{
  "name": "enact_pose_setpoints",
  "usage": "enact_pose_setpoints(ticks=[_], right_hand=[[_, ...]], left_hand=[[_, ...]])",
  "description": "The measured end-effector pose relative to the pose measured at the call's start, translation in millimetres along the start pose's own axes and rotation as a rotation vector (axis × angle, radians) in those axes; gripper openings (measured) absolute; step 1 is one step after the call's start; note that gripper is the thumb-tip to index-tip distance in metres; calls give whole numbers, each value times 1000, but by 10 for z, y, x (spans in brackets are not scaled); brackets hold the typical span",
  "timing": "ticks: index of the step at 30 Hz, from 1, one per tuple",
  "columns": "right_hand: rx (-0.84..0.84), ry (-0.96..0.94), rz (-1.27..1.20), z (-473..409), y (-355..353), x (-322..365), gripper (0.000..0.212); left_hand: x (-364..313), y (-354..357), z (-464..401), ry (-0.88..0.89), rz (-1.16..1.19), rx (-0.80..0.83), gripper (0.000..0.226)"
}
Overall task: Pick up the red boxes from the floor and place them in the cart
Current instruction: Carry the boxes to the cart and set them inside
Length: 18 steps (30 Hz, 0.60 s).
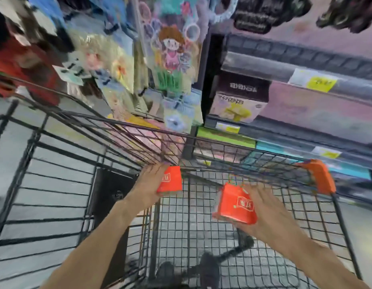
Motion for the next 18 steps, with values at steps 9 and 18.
enact_pose_setpoints(ticks=[9,18], right_hand=[[-27,-55,31,-341,257,155,103],[-99,-107,72,-950,471,689,94]], left_hand=[[105,119,-59,-23,-66,-77,101],[170,105,-30,25,-138,-96,103]])
Point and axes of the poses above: each hand's wrist, its own z-axis away from the middle knuckle, its own y-axis out of the palm, x = y × z, the point moved 1 cm from there along -z, towards the middle knuckle, and after that the axes turned 7 degrees about y, right-handed, at the moved point
